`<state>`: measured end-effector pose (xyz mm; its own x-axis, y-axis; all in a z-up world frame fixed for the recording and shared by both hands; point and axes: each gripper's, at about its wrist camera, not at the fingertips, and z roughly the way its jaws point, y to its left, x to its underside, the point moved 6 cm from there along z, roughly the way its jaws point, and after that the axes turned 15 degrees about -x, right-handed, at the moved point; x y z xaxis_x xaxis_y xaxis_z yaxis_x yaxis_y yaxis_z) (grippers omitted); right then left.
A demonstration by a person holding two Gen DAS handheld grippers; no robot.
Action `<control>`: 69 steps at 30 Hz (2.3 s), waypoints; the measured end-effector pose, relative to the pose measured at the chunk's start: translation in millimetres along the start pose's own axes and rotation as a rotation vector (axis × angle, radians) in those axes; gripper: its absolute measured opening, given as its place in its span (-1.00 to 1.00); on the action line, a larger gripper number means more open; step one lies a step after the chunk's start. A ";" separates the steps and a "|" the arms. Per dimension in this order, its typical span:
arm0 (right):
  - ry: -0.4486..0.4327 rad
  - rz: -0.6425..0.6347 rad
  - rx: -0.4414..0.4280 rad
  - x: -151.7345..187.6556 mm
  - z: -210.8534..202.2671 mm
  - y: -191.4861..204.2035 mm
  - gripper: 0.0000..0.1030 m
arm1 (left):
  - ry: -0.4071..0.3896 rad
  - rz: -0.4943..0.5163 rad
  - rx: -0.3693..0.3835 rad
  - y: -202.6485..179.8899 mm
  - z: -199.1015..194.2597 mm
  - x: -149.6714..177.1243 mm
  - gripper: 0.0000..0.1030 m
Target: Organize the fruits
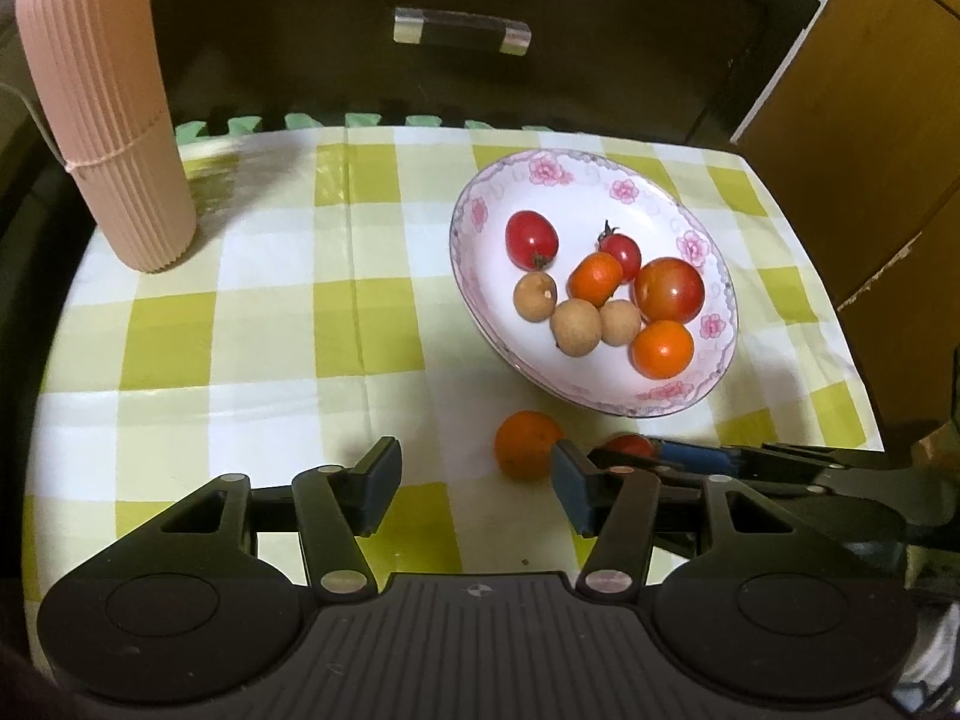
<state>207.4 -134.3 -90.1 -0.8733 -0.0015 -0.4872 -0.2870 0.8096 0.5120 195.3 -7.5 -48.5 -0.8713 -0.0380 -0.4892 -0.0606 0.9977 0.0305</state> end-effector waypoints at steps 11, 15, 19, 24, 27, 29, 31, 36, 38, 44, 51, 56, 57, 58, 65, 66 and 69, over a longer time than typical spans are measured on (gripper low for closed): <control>0.043 -0.051 0.027 18.3 -31.7 -7.7 -0.50 | 0.020 0.016 0.030 -21.3 18.8 -2.3 0.23; 0.062 -0.061 0.028 26.3 -41.3 -10.3 -0.51 | 0.021 0.034 0.017 -32.6 31.4 -1.2 0.20; 0.072 -0.048 0.012 28.9 -41.7 -12.2 -0.51 | 0.013 0.035 -0.012 -36.3 40.8 -3.1 0.16; 0.056 -0.017 0.000 25.1 -43.2 -15.8 -0.51 | 0.001 0.055 -0.030 -37.3 40.5 -5.3 -0.19; 0.035 0.008 0.006 19.4 -47.1 -20.2 -0.51 | 0.000 0.071 -0.038 -37.3 36.7 -1.1 -0.23; 0.024 0.021 0.009 16.1 -49.0 -22.2 -0.51 | 0.004 0.070 -0.043 -35.1 33.5 1.3 -0.24; 0.017 0.028 0.019 14.8 -51.1 -23.3 -0.50 | 0.005 0.072 -0.049 -31.7 29.9 3.3 -0.24; 0.006 0.048 0.012 14.2 -55.4 -22.0 -0.50 | 0.011 0.085 -0.054 -20.0 13.4 14.6 -0.24; 0.001 0.059 0.006 14.7 -58.1 -20.8 -0.49 | 0.019 0.093 -0.052 -17.1 8.2 22.1 -0.23; 0.003 0.103 -0.015 26.3 -68.0 -14.2 -0.48 | 0.043 0.102 -0.028 -16.9 2.3 36.7 -0.23; -0.036 0.102 -0.013 16.4 -59.8 -21.0 -0.39 | 0.057 0.099 -0.008 -20.3 2.7 44.9 -0.21; 0.003 0.146 -0.048 21.8 -40.8 -27.2 -0.37 | 0.058 0.090 -0.003 -18.1 5.1 44.8 -0.21; 0.009 0.150 -0.056 24.1 -42.5 -26.5 -0.37 | 0.057 0.090 -0.003 -17.9 5.3 44.7 -0.21; 0.019 0.154 -0.058 26.5 -44.9 -25.8 -0.37 | 0.058 0.089 -0.003 -17.8 5.6 44.8 -0.20; 0.046 0.203 -0.127 38.1 -66.2 -16.5 -0.37 | 0.045 0.089 -0.020 -16.7 3.3 44.7 -0.10; 0.042 0.182 -0.109 37.5 -69.0 -14.6 -0.37 | 0.043 0.083 -0.019 -15.9 2.2 44.0 -0.07; 0.066 0.074 -0.052 35.3 -68.8 -6.0 -0.36 | 0.038 0.074 -0.019 -14.0 -0.4 43.5 -0.01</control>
<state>151.3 -179.6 -61.7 -0.9163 0.0171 -0.4001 -0.2394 0.7775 0.5815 158.1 -23.1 -69.9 -0.8917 0.0337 -0.4514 -0.0039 0.9966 0.0822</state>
